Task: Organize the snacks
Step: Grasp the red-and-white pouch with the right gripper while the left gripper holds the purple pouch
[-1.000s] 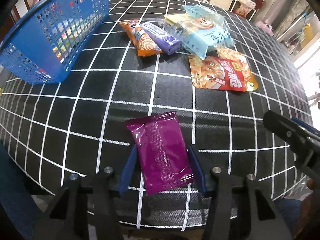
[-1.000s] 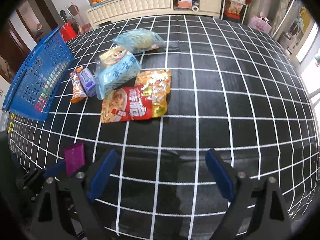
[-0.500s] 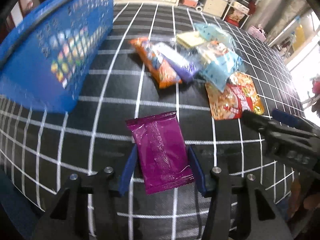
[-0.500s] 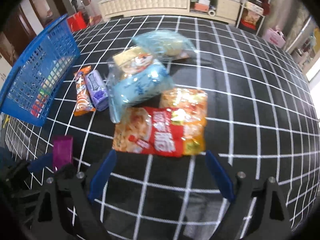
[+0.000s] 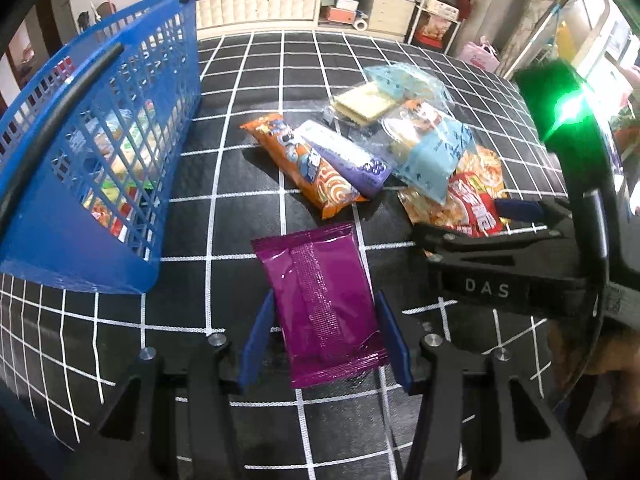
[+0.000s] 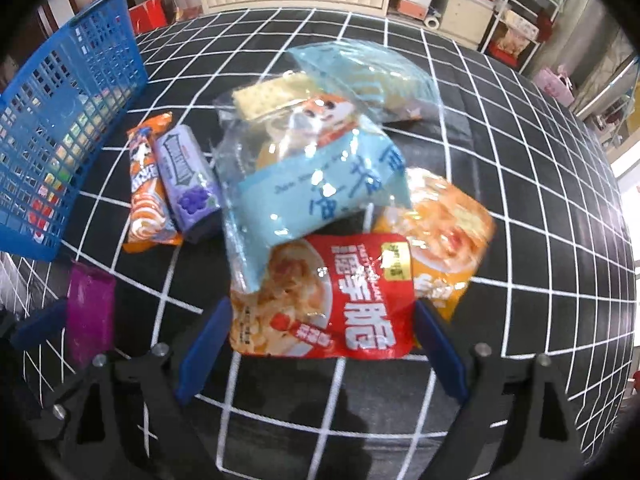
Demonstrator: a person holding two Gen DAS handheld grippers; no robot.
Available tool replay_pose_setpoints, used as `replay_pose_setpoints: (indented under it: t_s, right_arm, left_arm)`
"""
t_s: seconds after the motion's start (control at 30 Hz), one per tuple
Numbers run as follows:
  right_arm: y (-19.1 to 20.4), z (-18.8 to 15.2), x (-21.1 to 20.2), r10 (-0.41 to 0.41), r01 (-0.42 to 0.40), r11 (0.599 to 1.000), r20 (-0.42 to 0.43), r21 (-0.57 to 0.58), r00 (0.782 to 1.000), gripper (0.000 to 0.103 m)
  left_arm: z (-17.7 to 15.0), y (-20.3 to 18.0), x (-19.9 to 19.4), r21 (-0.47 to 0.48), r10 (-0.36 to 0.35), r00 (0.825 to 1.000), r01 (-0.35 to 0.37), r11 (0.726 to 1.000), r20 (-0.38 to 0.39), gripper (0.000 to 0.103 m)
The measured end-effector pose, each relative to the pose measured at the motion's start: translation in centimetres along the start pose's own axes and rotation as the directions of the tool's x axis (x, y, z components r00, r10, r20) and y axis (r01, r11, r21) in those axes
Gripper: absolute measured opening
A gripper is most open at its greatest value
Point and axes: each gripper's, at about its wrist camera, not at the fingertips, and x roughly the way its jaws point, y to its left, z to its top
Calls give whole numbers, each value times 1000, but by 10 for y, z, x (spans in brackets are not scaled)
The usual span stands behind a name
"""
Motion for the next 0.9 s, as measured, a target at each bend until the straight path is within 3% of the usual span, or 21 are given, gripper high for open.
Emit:
replay_pose_setpoints:
  t_s: [0.07, 0.13, 0.2, 0.3, 0.47, 0.53, 0.63, 0.9]
  right_arm:
    - [3, 0, -1, 2, -2, 1000, 18, 0, 1000, 83]
    - [3, 1, -5, -2, 2, 1000, 36, -2, 999, 60]
    - [6, 6, -5, 7, -7, 1000, 31, -3, 999, 57]
    - [10, 6, -8, 17, -16, 999, 33, -41, 999, 43]
    - [10, -5, -15, 54, -54, 998, 52, -12, 997, 35]
    - [5, -9, -21, 78, -78, 997, 67, 3, 995, 26]
    - [6, -17, -34, 95, -95, 995, 89, -6, 992, 20]
    - [7, -32, -67, 107, -109, 994, 150, 5, 983, 10]
  left_arm:
    - [-2, 1, 2, 1, -9, 1000, 9, 1000, -6, 49]
    - [-5, 4, 3, -9, -16, 1000, 16, 1000, -9, 49]
    - [-6, 8, 5, -17, -25, 1000, 25, 1000, -10, 49]
    - [-7, 11, 3, -21, -28, 1000, 28, 999, -7, 49]
    - [-9, 14, -1, -14, -31, 1000, 31, 999, 2, 49]
    - [-10, 15, -6, -5, -35, 999, 35, 999, 13, 49]
    - [-11, 14, -15, 1, -40, 999, 40, 999, 26, 49]
    - [-15, 18, -51, 6, -55, 995, 55, 998, 86, 48]
